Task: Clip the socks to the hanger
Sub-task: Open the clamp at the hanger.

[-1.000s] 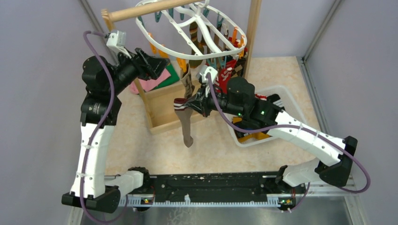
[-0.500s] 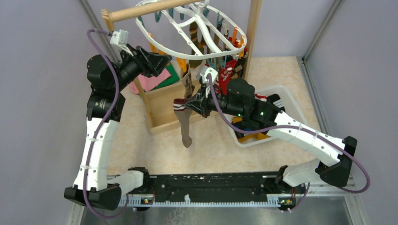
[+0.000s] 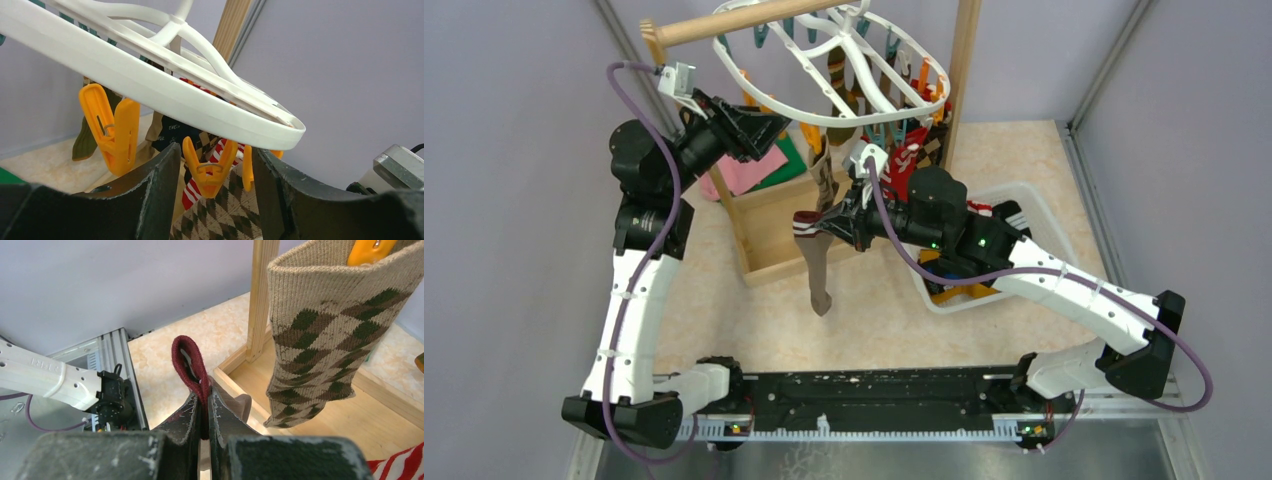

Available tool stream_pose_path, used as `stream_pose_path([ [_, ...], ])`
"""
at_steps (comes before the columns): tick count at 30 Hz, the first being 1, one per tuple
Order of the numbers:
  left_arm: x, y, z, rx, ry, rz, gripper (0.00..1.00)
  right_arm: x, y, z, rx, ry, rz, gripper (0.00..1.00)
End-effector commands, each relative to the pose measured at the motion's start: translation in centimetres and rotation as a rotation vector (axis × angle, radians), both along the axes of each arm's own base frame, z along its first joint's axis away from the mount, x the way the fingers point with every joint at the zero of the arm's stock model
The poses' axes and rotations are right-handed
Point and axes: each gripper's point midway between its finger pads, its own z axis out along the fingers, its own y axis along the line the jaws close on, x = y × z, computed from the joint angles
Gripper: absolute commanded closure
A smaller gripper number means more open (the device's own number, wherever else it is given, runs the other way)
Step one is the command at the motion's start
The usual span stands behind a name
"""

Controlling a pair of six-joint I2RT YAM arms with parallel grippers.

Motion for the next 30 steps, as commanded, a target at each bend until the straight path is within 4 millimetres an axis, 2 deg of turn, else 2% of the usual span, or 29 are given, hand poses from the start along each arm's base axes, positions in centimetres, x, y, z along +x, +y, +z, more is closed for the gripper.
stream_pose_path([
  [1,-0.7,0.1,1.6,-0.017,-0.070,-0.010,0.40,-0.7,0.0,2.3,0.064,-0.026,0.018,1.00],
  [3,-0.6,0.0,1.6,-0.017,-0.068,-0.012,0.41,-0.7,0.0,2.4,0.066,-0.027,0.018,1.00],
  [7,-0.6,0.1,1.5,-0.020,-0.063,-0.011,0.50,-0.7,0.0,2.4,0.063,-0.029,0.017,1.00],
  [17,-0.8,0.0,2.2,-0.028,-0.088,-0.018,0.85,-0.3,0.2,2.3,0.054,-0.020,0.004,1.00],
  [24,-0.9,0.2,2.3,-0.036,-0.086,0.000,0.91,1.4,0.7,4.3,0.078,0.024,-0.105,1.00],
  [30,-1.0,0.1,2.1,-0.042,-0.084,-0.010,0.91,1.9,2.8,6.9,0.100,-0.042,-0.208,1.00],
])
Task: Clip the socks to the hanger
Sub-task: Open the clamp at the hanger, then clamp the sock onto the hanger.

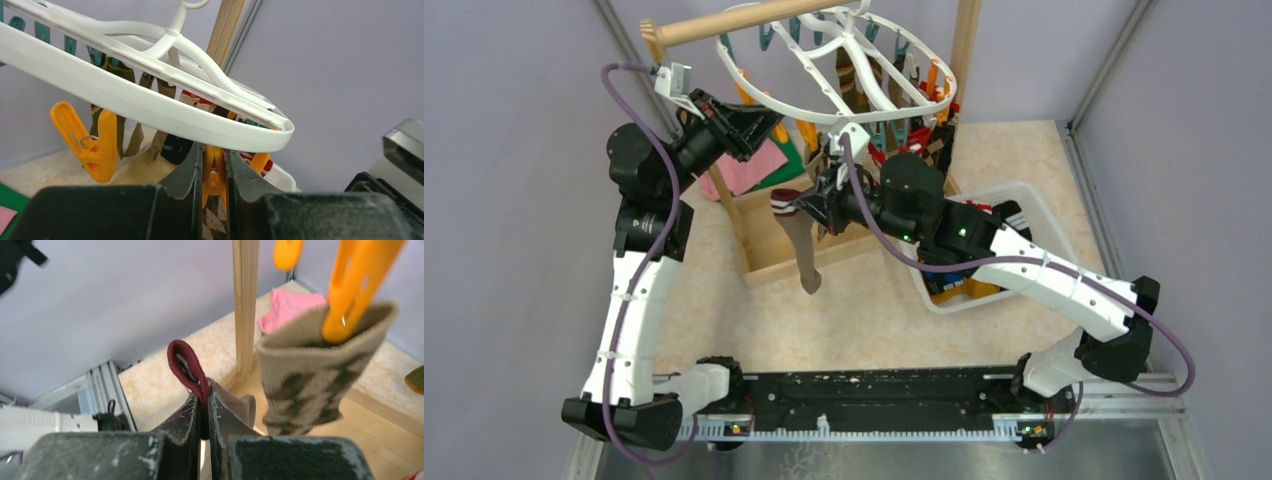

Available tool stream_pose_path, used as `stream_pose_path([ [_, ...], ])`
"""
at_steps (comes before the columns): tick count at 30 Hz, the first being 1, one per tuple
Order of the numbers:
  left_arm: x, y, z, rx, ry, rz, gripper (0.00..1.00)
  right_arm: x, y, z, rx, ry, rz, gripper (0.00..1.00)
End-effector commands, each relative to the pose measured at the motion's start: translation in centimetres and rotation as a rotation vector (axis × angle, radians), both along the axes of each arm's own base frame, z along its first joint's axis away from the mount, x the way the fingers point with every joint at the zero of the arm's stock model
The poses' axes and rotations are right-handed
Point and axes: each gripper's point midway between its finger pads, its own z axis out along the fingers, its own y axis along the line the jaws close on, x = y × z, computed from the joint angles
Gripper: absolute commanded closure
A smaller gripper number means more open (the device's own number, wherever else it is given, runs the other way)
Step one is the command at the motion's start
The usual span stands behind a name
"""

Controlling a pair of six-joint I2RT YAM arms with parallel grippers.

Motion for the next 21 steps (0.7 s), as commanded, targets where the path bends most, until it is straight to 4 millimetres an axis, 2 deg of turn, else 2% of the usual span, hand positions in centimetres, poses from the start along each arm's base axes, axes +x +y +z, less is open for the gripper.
stream_pose_path([
  [1,-0.7,0.2,1.1,-0.020,-0.045,0.001,0.91,0.7,1.3,3.8,0.064,-0.063,-0.123,1.00],
  [6,-0.8,0.2,1.2,-0.031,-0.045,0.000,0.91,2.1,2.1,4.8,0.094,-0.092,-0.290,1.00],
  [10,-1.0,0.2,1.3,-0.040,-0.047,-0.003,0.91,2.9,1.9,4.4,0.087,-0.092,-0.394,1.00],
  [16,-1.1,0.1,1.2,-0.052,-0.049,-0.012,0.91,4.5,0.1,5.1,0.145,-0.079,-0.568,1.00],
  [21,-0.9,0.2,1.1,-0.060,-0.043,-0.006,0.91,4.9,-0.8,5.5,0.163,-0.072,-0.665,1.00],
])
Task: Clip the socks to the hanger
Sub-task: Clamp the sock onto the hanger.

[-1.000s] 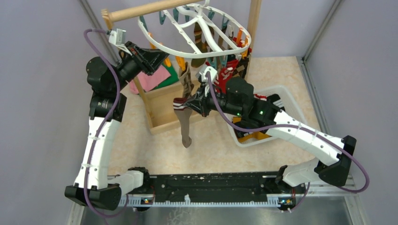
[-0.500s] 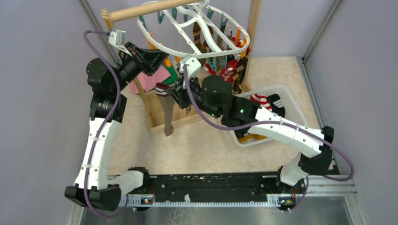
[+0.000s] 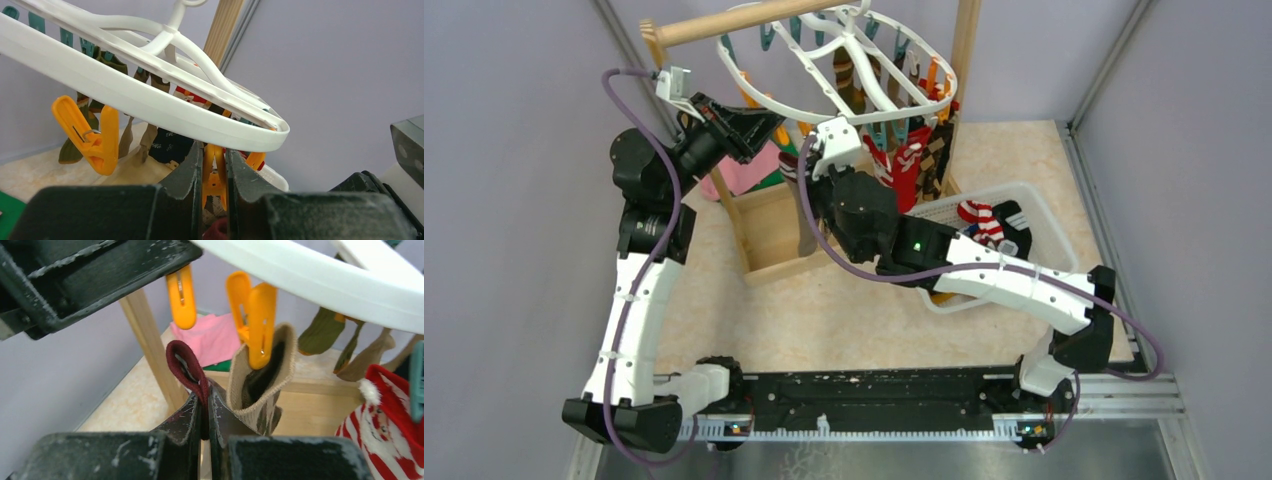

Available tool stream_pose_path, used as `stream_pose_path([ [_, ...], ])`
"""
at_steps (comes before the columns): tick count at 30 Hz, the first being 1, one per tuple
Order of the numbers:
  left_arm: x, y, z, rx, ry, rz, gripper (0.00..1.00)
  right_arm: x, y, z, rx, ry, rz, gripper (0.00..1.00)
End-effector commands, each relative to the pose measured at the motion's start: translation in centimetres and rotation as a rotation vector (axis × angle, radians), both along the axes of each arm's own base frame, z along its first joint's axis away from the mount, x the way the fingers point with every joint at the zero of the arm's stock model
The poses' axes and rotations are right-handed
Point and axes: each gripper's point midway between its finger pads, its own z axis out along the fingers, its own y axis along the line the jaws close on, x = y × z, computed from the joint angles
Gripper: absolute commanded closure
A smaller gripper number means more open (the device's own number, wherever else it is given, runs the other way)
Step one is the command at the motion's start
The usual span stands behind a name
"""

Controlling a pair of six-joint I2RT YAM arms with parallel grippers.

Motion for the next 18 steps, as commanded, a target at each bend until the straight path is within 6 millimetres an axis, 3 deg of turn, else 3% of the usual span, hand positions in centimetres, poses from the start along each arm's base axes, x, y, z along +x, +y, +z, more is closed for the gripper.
stream_pose_path([
  [1,-0.9,0.3,1.6,-0.027,-0.057,0.008,0.91,0.5,-1.7,3.4,0.112,-0.018,-0.143,1.00],
  [9,-1.0,0.3,1.4,-0.045,-0.045,0.001,0.91,1.4,-2.3,3.1,0.135,0.019,-0.277,1.00],
  [18,-1.2,0.3,1.2,-0.045,-0.043,0.004,0.91,1.0,-0.8,3.3,0.162,0.031,-0.203,1.00],
])
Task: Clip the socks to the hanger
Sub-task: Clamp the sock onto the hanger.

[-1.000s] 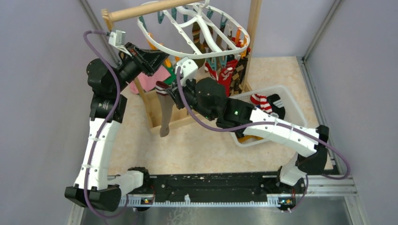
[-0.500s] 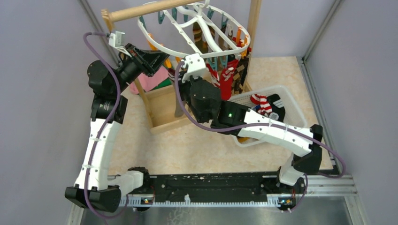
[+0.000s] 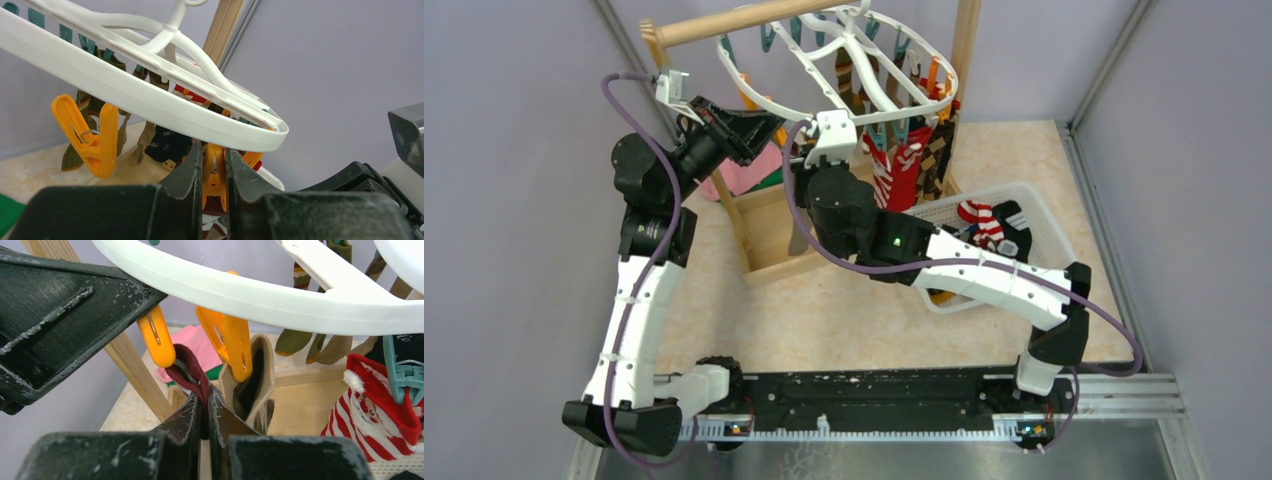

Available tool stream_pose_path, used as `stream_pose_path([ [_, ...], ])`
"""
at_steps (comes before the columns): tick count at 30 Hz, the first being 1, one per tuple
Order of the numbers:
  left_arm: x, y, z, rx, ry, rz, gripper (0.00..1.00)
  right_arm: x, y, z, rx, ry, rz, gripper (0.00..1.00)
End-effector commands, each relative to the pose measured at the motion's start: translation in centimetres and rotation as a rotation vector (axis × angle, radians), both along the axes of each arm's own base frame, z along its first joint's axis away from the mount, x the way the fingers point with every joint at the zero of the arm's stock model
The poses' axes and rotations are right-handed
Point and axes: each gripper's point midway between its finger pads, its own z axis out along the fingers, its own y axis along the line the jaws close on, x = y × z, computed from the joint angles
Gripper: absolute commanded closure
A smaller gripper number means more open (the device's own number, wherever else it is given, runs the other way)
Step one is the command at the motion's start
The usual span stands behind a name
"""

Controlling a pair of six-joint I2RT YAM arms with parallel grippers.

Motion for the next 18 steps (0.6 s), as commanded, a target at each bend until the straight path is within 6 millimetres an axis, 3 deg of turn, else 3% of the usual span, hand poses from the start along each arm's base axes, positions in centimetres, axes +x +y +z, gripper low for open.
stream_pose_path([
  [1,-1.0,0.3,1.2,-0.018,-0.049,0.006,0.91,-0.7,-0.2,2.3,0.093,-0.019,0.035,1.00],
  [11,-0.9,0.2,1.0,-0.010,-0.053,-0.004,0.91,-1.2,0.2,3.0,0.088,-0.045,0.083,1.00],
  [18,-1.1,0.2,0.7,0.001,-0.057,-0.001,0.91,-0.9,-1.0,4.1,0.096,-0.079,0.036,1.00],
])
